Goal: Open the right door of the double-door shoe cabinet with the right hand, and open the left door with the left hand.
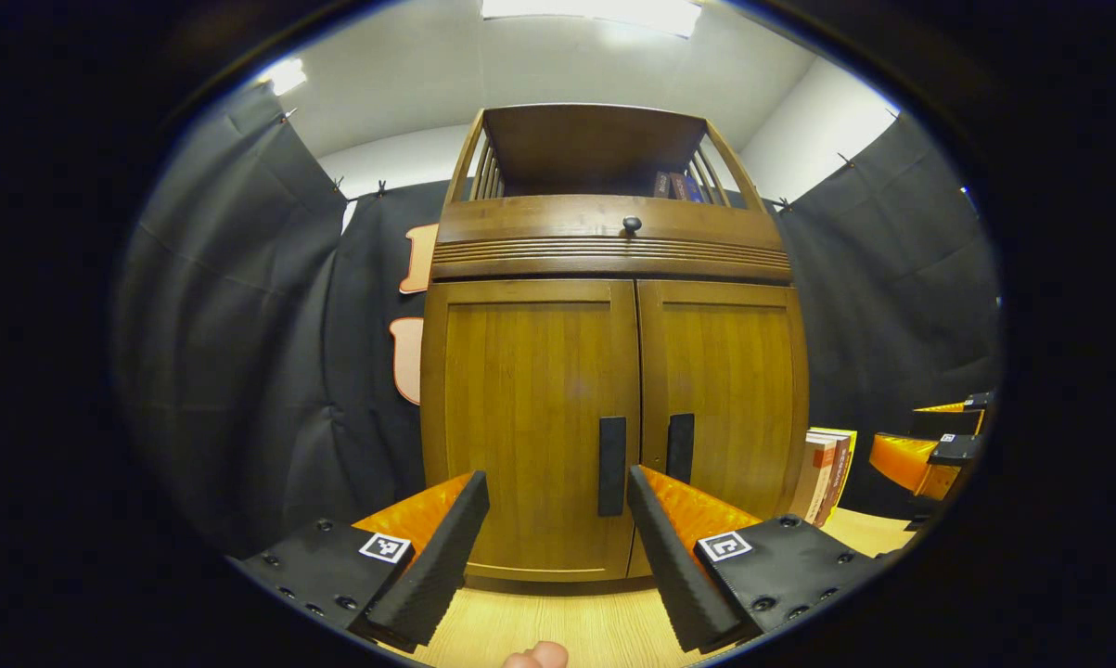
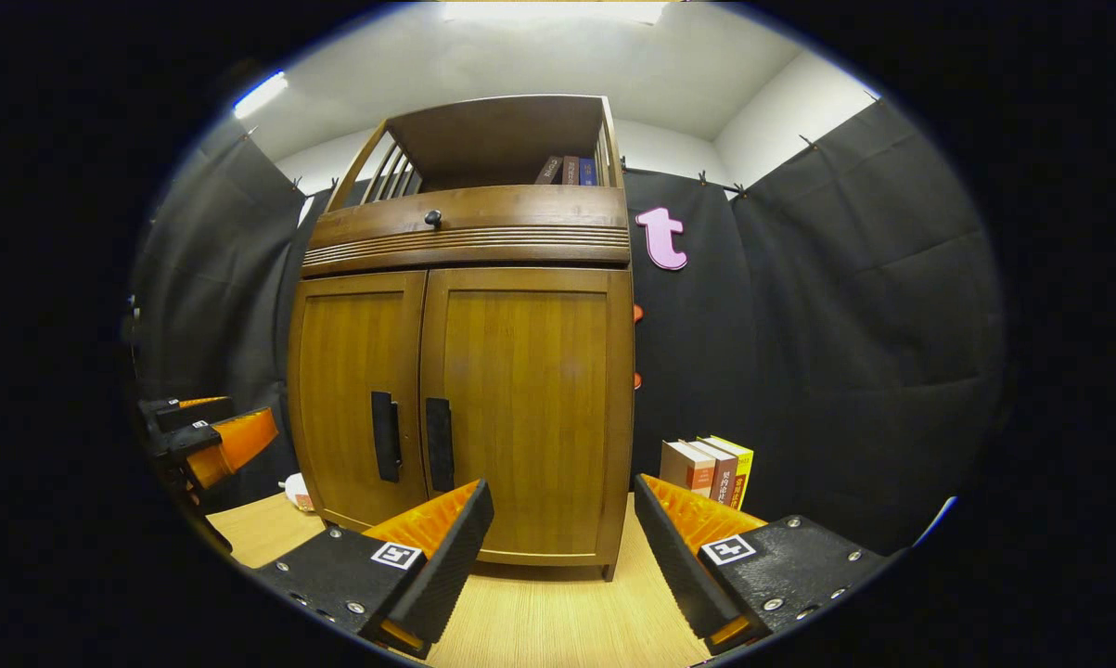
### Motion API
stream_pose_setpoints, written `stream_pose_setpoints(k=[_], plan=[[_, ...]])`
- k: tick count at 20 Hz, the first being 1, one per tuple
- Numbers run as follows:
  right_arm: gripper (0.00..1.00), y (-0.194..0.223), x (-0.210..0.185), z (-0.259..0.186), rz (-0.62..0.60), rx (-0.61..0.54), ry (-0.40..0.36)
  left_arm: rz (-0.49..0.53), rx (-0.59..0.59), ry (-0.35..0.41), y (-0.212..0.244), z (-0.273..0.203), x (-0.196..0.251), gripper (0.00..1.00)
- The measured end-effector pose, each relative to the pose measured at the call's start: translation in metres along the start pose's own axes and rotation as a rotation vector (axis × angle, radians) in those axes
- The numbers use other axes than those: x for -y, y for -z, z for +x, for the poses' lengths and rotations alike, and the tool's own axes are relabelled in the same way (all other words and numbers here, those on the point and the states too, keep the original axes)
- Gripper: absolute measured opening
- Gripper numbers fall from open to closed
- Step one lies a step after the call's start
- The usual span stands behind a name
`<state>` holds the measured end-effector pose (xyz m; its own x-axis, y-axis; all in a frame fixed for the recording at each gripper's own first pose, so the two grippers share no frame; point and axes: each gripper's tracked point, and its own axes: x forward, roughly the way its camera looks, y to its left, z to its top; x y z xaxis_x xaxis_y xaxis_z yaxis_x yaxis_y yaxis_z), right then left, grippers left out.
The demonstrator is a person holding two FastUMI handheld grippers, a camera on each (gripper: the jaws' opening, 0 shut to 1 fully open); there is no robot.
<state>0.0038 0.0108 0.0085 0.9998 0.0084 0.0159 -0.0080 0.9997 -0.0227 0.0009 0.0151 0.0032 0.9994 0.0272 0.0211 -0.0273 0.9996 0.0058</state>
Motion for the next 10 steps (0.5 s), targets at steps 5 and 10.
stream_pose_setpoints(k=[5,10], plan=[[0.94,-0.007,-0.011,0.008,-0.012,0.019,-0.025,0.001,-0.011,-0.006,0.004,-0.004,-0.002,0.96],[0.97,-0.015,-0.028,0.032,0.000,0.032,-0.078,0.016,-0.029,-0.027,0.006,-0.006,-0.011,0.94]])
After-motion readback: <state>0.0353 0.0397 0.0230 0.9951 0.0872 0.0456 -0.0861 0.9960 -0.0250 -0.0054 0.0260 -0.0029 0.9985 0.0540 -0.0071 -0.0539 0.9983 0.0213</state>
